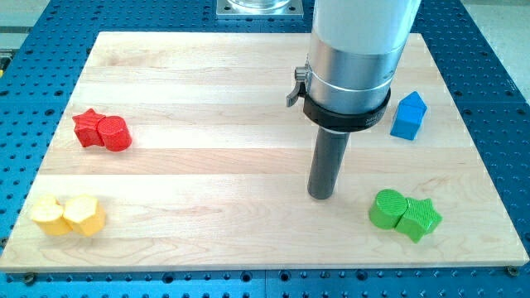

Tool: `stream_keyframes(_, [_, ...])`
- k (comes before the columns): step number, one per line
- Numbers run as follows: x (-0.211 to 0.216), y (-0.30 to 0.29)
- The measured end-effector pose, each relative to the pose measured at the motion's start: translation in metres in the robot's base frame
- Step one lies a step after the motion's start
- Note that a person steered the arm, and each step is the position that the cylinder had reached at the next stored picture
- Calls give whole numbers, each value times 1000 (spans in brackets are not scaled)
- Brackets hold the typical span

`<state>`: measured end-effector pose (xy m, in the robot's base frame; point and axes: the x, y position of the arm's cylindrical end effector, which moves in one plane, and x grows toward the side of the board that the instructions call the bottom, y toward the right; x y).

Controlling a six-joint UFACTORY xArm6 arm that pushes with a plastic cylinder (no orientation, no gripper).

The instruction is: Move the arm towards the red circle

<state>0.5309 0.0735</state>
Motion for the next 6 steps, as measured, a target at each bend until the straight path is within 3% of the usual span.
stream_keyframes(3, [13, 0])
stream_keyframes(4, [6, -41])
stream_keyframes(6, [-4, -205])
